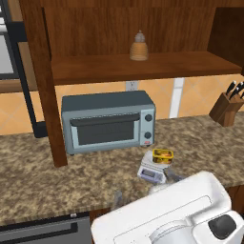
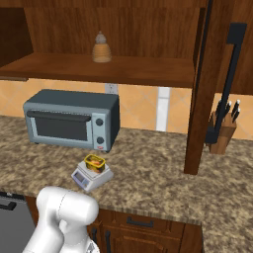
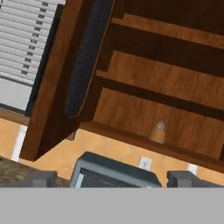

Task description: Pick the canned food and place it on the digital scale for weighing, and close the cabinet.

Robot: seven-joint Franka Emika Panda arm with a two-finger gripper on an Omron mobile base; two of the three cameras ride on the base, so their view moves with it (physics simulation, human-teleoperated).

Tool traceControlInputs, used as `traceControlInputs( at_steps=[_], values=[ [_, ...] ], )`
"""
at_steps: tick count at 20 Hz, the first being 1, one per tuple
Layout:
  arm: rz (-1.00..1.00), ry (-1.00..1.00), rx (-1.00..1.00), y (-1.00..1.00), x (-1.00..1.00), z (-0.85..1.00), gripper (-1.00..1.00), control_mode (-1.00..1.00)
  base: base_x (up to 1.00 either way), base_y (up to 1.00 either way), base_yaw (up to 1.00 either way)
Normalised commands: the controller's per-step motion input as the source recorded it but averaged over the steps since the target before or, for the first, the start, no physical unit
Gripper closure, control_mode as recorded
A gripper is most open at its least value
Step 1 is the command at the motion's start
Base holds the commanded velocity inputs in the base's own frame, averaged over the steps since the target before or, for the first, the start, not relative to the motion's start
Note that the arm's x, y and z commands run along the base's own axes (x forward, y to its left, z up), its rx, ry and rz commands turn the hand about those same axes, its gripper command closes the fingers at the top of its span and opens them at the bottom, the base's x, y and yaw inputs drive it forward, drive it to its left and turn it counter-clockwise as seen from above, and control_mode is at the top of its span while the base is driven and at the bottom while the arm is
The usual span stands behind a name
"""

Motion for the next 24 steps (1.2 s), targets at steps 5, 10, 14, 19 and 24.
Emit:
traceControlInputs(
  at_steps=[5,10,14,19,24],
  values=[
    [-0.28,-0.54,0.17,1.0,-0.17,0.0,-1.0,-1.0,0.0,0.0,0.0],
    [-0.37,-0.45,0.08,0.98,0.23,-0.02,-1.0,-1.0,0.0,0.0,0.0],
    [-0.32,-0.29,-0.01,0.49,0.91,-0.22,-1.0,-1.0,0.0,0.0,0.0],
    [-0.21,-0.15,-0.02,0.15,1.0,-0.32,-1.0,-1.0,0.0,0.0,0.0],
    [-0.18,-0.11,-0.01,0.1,0.96,-0.26,-1.0,-1.0,0.0,0.0,0.0]
  ],
)
